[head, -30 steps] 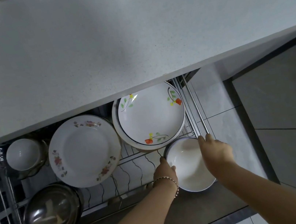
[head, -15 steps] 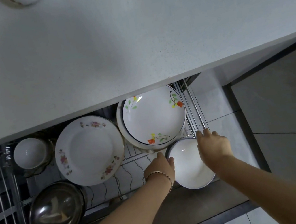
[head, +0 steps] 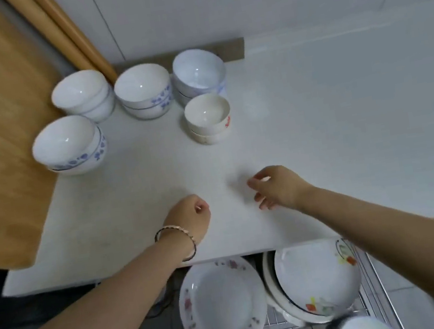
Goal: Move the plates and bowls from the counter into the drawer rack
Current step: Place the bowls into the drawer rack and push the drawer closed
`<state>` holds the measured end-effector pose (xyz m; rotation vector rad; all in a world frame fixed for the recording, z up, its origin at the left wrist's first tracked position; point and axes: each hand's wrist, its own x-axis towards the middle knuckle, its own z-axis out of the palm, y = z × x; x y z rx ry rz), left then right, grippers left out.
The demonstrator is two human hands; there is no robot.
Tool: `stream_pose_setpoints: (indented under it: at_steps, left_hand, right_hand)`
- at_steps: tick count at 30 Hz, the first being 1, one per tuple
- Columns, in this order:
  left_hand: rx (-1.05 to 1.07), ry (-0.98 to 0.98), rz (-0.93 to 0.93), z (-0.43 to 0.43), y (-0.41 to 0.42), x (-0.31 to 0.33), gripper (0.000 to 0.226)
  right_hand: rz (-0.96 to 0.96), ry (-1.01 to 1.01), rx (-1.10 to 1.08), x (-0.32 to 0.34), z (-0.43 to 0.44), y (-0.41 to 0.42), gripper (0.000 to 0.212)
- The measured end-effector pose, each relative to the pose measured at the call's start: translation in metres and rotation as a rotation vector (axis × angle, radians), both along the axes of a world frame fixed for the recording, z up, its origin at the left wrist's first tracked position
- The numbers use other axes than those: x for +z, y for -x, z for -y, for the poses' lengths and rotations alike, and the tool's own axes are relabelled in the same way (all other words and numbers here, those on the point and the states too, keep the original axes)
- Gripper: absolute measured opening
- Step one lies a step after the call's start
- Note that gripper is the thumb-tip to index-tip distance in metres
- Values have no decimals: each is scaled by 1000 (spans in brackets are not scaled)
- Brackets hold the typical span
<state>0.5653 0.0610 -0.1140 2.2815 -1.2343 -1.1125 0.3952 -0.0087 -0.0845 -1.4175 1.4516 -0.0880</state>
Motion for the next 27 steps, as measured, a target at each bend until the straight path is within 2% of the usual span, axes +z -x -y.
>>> stream_pose_setpoints:
  at_steps: [7,9,13,16,18,19,21,23,25,27]
  left_hand:
    - [202,59,-33,41,-99,-10,19]
    - [218,58,-53,43,-113,-16,27]
    - [220,47,-100,38,-124,-26,31]
    - [247,33,-219,31,-116,-24,29]
    - [289,32,-340,27,-105,-18,19]
    - [311,31,-407,26,-98,-11,21]
    - [327,-21,-540,20,-83,6,45]
    - [302,-95,-662,8,-67,25,57]
    - [264,-138,-735,-11,-52,35,55]
    - [232,-154,-720,-40,-34,35,45]
  right_hand:
    - [386,-251,-591,2,102,-98,56]
    - [449,-249,-665,-8,117,-115,50]
    - [443,-169,-708,-29,124,-131,49]
    - [370,-103,-684,-32,108,-127,44]
    - [323,-109,-611,-29,88,-117,42]
    - [302,-119,-562,-26,75,-110,41]
    - [272,-140,-448,-18,44,-94,32]
    - [257,-163,-329,-8,9,-75,27]
    - [256,-183,-219,2,-26,-54,29]
    - [256,-180,-95,8,-61,-32,32]
